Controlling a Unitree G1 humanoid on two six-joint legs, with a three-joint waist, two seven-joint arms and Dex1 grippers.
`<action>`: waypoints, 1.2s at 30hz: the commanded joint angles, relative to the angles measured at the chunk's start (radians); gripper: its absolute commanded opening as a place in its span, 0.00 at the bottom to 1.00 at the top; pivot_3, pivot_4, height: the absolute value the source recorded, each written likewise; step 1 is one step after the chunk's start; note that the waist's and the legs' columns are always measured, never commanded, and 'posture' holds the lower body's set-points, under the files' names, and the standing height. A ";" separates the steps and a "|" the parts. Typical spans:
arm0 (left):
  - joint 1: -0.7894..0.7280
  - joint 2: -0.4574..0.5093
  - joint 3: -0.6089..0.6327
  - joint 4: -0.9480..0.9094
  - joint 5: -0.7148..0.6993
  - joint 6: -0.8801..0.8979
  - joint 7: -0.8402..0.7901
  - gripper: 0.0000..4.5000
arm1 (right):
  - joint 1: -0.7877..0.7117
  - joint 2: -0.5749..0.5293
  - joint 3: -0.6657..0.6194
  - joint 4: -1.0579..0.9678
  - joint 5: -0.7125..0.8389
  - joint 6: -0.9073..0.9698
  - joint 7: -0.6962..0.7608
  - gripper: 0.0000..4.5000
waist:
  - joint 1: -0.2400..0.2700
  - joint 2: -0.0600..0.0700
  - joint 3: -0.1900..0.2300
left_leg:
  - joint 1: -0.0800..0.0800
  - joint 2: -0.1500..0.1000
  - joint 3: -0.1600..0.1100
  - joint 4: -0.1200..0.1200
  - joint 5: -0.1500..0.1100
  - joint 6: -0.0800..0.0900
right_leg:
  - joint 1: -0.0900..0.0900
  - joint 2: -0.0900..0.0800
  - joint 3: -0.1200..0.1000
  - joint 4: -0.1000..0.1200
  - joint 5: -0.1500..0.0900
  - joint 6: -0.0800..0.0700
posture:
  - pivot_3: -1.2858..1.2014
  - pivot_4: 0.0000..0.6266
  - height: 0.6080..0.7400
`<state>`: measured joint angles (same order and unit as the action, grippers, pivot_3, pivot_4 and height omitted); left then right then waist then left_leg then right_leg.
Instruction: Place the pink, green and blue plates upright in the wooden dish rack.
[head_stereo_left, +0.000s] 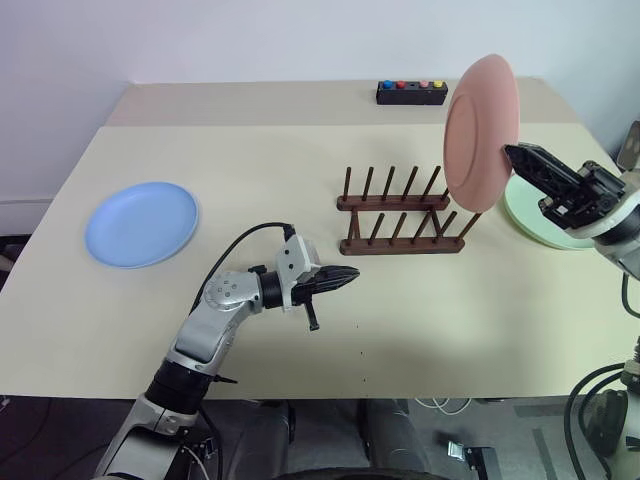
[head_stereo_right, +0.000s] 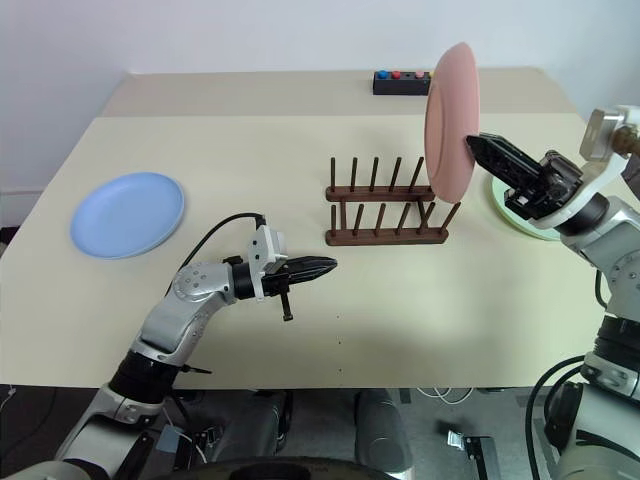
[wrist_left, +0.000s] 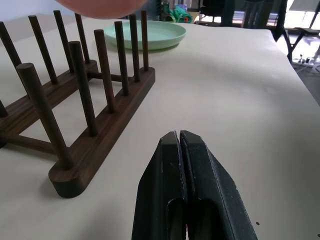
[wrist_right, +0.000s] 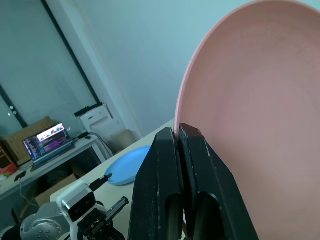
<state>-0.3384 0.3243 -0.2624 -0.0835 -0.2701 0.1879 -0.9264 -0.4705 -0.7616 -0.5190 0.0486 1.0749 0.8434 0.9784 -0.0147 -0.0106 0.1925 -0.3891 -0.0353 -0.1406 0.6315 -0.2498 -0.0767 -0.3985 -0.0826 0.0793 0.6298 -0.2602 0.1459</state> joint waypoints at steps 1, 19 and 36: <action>-0.006 0.003 -0.002 -0.023 0.000 -0.011 -0.006 0.00 | 0.004 0.002 -0.022 0.003 0.014 -0.005 -0.002 0.00 | 0.000 0.000 0.000 | 0.000 0.000 0.000 0.000 0.000 0.000 | 0.000 0.000 0.000 0.000 0.000 0.000 | 0.52 0.24 1.00; -0.003 0.007 -0.003 -0.024 0.009 -0.011 -0.005 0.00 | 0.016 0.017 -0.029 0.077 0.007 -0.008 -0.027 0.42 | 0.000 0.000 0.000 | 0.000 0.000 0.000 0.000 0.000 0.000 | 0.000 0.000 0.000 0.000 0.000 0.000 | 0.52 0.24 1.00; 0.015 0.011 0.003 -0.041 0.008 -0.003 -0.001 0.00 | 0.211 -0.146 -0.140 0.106 -0.397 -0.418 -0.140 0.86 | 0.001 0.000 0.000 | 0.000 0.000 0.000 0.000 0.000 0.000 | 0.000 0.000 0.000 0.000 0.000 0.000 | 0.52 0.24 1.00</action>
<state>-0.3219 0.3355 -0.2617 -0.0888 -0.2512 0.1897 -0.9262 -0.2851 -0.8891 -0.6495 0.1625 0.7428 0.4874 0.8324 -0.0135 -0.0101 0.1923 -0.3894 -0.0354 -0.1402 0.6315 -0.2499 -0.0767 -0.3984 -0.0826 0.0794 0.6296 -0.2604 0.1460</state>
